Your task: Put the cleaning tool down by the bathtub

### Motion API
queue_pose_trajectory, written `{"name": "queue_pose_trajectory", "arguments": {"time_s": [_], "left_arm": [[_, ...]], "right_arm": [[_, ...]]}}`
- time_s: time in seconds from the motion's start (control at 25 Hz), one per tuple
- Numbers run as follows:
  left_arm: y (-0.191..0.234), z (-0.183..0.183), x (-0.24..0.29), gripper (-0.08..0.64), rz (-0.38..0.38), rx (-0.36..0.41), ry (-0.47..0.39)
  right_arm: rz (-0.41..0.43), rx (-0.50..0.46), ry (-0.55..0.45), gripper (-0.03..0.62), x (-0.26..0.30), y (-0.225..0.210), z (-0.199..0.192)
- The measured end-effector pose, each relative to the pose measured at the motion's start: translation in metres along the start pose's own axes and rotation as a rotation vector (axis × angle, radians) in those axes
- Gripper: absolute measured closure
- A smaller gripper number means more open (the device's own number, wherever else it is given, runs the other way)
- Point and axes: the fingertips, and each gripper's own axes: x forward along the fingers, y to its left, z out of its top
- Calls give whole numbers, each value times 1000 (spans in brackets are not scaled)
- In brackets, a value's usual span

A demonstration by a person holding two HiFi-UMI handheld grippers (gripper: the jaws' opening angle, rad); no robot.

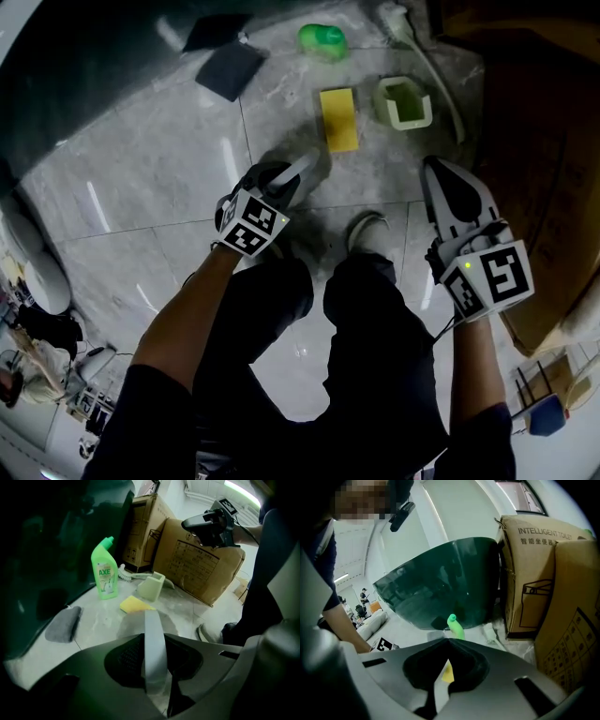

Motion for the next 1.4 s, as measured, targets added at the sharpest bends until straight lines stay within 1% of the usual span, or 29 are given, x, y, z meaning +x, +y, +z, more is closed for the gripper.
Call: {"name": "queue_pose_trajectory", "arguments": {"time_s": [0.16,0.32,0.44,0.6,0.84,0.92,0.96,1.04,1.2,1.4], "left_arm": [[-8,-25,22,454,-1,-11,39],[-16,-49,41,454,0,10,81],[-18,-61,48,453,-1,33,90],[-19,-69,50,453,2,39,90],[-18,-70,50,451,5,26,101],[-20,-70,48,434,0,20,110],[-21,-69,48,411,-2,18,112],[-22,-65,45,405,-4,19,110],[-23,-51,29,399,-1,23,103],[-21,-18,-17,396,13,3,76]], "right_arm": [[15,-13,-3,588,6,-1,-7],[18,-27,2,588,8,-3,-13],[17,-39,4,588,8,-5,-18],[21,-42,16,588,9,-3,-29],[42,-52,25,588,12,13,-32],[47,-55,23,588,11,17,-29],[48,-56,21,588,10,18,-27],[47,-56,14,588,8,20,-22],[37,-45,7,588,0,22,-11],[32,-36,14,588,-23,32,17]]}}
